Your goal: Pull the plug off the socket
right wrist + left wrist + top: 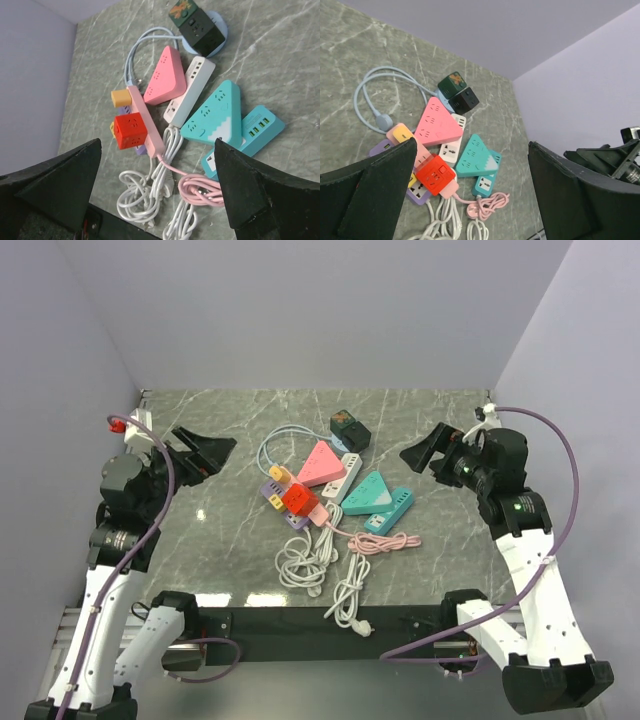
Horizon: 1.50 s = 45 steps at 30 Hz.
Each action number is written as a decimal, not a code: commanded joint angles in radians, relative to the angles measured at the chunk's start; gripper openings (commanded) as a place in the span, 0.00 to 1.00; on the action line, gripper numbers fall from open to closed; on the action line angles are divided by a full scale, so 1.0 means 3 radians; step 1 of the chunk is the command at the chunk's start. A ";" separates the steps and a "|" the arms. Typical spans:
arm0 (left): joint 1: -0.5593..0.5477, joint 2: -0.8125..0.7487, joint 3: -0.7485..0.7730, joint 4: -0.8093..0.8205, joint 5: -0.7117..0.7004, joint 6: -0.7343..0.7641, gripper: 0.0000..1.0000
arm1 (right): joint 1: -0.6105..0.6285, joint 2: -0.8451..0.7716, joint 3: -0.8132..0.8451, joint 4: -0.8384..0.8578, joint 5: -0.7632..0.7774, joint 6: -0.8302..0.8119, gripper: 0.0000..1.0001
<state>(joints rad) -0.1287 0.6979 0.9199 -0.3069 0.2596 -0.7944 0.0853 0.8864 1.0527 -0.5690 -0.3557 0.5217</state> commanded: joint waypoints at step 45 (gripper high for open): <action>-0.1195 0.1002 -0.0055 -0.0639 -0.0839 -0.1057 0.99 | 0.2676 0.1622 0.0643 -0.0450 0.2995 0.0173 1.00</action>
<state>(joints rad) -0.3969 0.9630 0.8810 -0.5369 0.0910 -0.9863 0.8921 1.4265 1.2583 -0.6926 0.4572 0.4828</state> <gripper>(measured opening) 0.994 0.999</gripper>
